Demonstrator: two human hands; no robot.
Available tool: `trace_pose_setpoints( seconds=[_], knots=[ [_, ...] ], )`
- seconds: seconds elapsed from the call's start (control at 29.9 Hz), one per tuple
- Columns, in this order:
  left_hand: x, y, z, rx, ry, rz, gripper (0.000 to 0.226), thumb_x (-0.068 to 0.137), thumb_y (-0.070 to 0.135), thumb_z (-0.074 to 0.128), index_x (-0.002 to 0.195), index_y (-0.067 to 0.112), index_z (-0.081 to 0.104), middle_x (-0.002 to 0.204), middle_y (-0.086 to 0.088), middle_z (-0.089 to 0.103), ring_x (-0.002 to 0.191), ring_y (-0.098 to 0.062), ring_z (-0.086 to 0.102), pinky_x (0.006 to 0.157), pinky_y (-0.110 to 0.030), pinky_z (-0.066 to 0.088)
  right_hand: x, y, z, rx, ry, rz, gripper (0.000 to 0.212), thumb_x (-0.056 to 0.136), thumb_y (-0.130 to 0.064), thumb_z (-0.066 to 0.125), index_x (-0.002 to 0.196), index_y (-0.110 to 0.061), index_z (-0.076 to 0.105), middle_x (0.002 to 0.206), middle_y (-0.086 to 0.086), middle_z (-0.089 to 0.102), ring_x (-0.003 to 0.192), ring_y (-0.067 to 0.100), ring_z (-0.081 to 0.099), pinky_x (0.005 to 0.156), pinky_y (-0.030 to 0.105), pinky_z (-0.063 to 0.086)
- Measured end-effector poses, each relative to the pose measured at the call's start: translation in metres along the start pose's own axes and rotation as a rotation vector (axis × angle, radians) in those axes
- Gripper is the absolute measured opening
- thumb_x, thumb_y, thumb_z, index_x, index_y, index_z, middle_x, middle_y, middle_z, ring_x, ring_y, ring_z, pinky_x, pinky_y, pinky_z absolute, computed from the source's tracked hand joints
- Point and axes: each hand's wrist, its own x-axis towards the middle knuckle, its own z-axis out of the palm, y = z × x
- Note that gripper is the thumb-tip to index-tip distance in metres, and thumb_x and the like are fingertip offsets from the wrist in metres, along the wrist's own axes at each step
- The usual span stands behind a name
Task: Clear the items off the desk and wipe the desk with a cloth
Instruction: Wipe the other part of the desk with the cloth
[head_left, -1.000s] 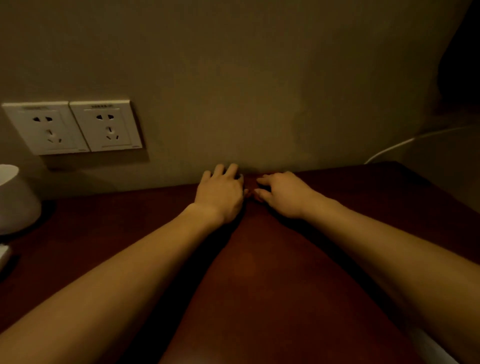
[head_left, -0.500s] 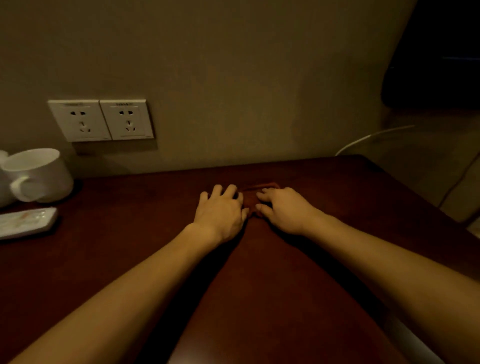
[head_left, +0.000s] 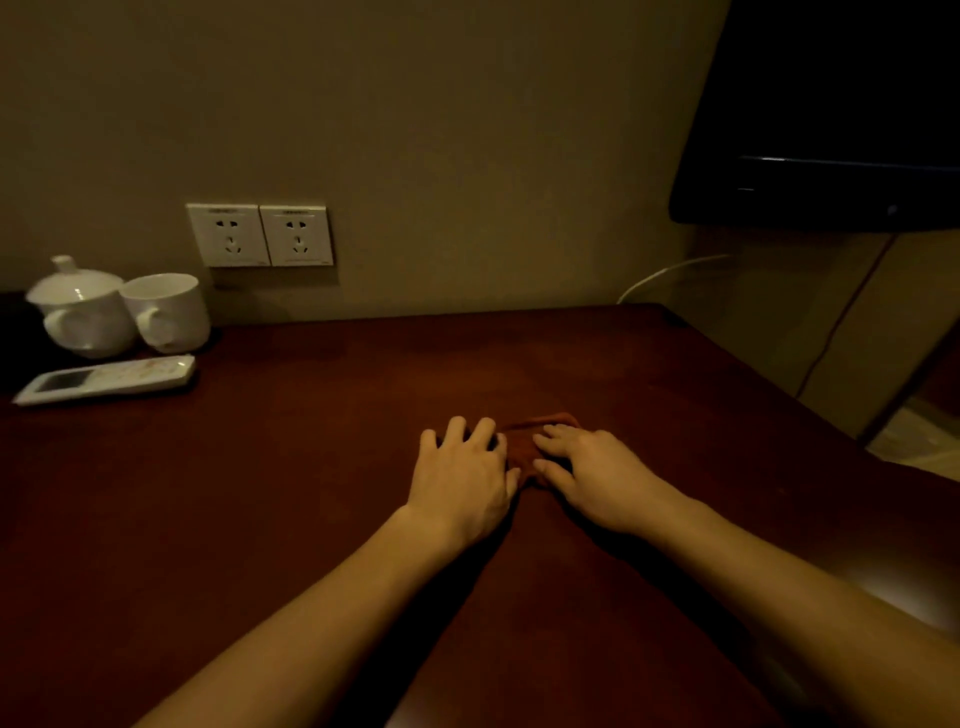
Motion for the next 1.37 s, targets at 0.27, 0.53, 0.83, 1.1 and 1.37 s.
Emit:
trace_pose_setpoints(
  seconds=[0.27, 0.53, 0.83, 1.1, 1.37],
  knots=[
    [-0.052, 0.031, -0.012, -0.020, -0.016, -0.003, 0.053, 0.097, 0.049, 0.027, 0.133, 0.016, 0.047, 0.138, -0.001, 0.038, 0.123, -0.029, 0.034, 0.094, -0.047, 0.031, -0.062, -0.010, 0.004, 0.014, 0.048, 0.030, 0.049, 0.097, -0.044, 0.044, 0.141, -0.022, 0.048, 0.150, 0.000, 0.041, 0.140, 0.020, 0.036, 0.114, 0.040, 0.031],
    [-0.115, 0.069, -0.025, -0.010, 0.024, 0.055, 0.050, 0.096, 0.051, 0.028, 0.125, 0.017, 0.053, 0.134, 0.000, 0.041, 0.120, -0.028, 0.037, 0.091, -0.046, 0.031, -0.135, -0.011, 0.006, 0.033, 0.067, 0.012, 0.048, 0.096, -0.045, 0.046, 0.138, -0.022, 0.052, 0.147, 0.000, 0.046, 0.137, 0.019, 0.040, 0.112, 0.042, 0.034],
    [-0.159, 0.111, -0.044, 0.007, 0.032, 0.177, 0.050, 0.097, 0.048, 0.029, 0.121, 0.013, 0.055, 0.129, -0.002, 0.042, 0.116, -0.027, 0.038, 0.091, -0.045, 0.030, -0.212, -0.003, 0.013, 0.082, 0.139, 0.059, 0.049, 0.094, -0.050, 0.049, 0.138, -0.029, 0.051, 0.147, -0.009, 0.045, 0.139, 0.006, 0.034, 0.115, 0.032, 0.030],
    [-0.120, 0.101, -0.038, -0.029, -0.032, 0.189, 0.053, 0.095, 0.052, 0.030, 0.127, 0.015, 0.050, 0.133, -0.002, 0.038, 0.119, -0.028, 0.035, 0.091, -0.047, 0.030, -0.175, 0.014, 0.006, 0.056, 0.075, 0.040, 0.056, 0.092, -0.056, 0.047, 0.140, -0.030, 0.048, 0.150, -0.009, 0.040, 0.140, 0.005, 0.031, 0.116, 0.035, 0.029],
    [-0.033, 0.079, -0.022, -0.041, -0.114, 0.170, 0.057, 0.093, 0.056, 0.029, 0.132, 0.019, 0.047, 0.139, -0.005, 0.034, 0.126, -0.031, 0.031, 0.096, -0.052, 0.029, -0.099, 0.042, -0.013, 0.025, 0.027, 0.019, 0.052, 0.093, -0.047, 0.053, 0.138, -0.021, 0.052, 0.147, 0.002, 0.046, 0.138, 0.014, 0.038, 0.115, 0.039, 0.030]
  ],
)
